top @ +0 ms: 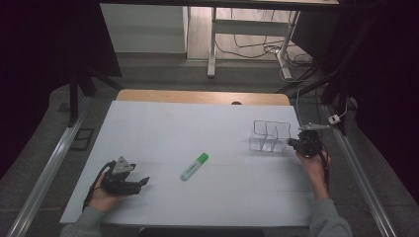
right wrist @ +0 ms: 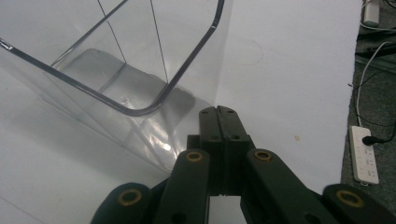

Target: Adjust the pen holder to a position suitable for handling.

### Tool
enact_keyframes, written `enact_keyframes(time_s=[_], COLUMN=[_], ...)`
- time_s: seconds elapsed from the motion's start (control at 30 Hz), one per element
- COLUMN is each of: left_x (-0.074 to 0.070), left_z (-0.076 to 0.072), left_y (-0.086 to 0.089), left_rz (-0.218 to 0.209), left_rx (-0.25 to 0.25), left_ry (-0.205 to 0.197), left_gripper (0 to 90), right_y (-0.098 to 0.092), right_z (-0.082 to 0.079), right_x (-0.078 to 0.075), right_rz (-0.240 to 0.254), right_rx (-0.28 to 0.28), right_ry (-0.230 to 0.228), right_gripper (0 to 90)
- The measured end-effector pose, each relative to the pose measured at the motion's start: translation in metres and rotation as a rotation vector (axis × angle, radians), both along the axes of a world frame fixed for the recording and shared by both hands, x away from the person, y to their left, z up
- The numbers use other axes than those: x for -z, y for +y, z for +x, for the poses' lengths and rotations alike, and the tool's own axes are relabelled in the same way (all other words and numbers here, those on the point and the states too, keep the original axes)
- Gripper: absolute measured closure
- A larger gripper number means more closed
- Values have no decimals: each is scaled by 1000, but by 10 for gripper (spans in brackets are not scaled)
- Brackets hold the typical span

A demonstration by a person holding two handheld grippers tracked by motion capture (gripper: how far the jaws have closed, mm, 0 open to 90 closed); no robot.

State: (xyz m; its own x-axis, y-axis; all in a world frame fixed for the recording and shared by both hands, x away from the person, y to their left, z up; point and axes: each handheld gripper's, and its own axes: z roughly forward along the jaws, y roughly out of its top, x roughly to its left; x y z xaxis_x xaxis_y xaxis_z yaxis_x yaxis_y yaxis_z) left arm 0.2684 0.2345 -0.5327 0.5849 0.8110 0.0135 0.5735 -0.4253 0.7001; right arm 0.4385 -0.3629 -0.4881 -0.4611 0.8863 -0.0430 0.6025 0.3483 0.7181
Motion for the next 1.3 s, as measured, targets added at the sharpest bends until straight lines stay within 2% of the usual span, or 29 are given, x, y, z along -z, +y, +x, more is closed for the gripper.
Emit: enact_keyframes(time_s=[0.5,1.3], left_x=[-1,-1], left_z=[0,0], left_y=[-1,0], left_rz=[0,4], left_rx=[2,1], left_ry=[-5,-2], left_gripper=[270,270], right_y=[8,48], right_z=[1,7], right_x=[1,3], right_rz=[-15,-39], right_rx=[-16,-100], right_ry=[2,5], right_gripper=[897,897])
